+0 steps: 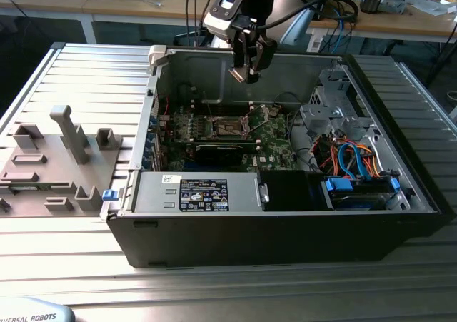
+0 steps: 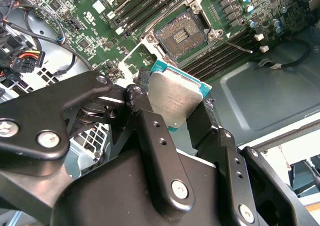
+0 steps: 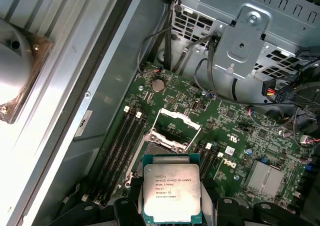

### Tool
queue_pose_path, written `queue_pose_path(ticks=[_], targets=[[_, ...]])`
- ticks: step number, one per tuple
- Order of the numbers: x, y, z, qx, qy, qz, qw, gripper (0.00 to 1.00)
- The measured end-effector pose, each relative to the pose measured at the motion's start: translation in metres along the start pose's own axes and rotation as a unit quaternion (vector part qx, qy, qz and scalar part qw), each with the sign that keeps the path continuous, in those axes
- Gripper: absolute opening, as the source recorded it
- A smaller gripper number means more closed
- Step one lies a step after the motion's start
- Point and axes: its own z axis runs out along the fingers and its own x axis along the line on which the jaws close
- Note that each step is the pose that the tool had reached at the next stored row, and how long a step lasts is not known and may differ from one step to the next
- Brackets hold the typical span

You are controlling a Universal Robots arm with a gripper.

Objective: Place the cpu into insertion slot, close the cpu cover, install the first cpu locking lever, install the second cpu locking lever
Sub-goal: 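Place the cpu into insertion slot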

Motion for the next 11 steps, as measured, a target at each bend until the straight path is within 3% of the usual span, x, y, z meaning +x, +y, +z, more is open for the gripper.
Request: queue_pose_path(ticks=[11], targets=[[0.0000,0.0000,0.0000,0.0000,-0.0002,0.003,1.0000,0.54]])
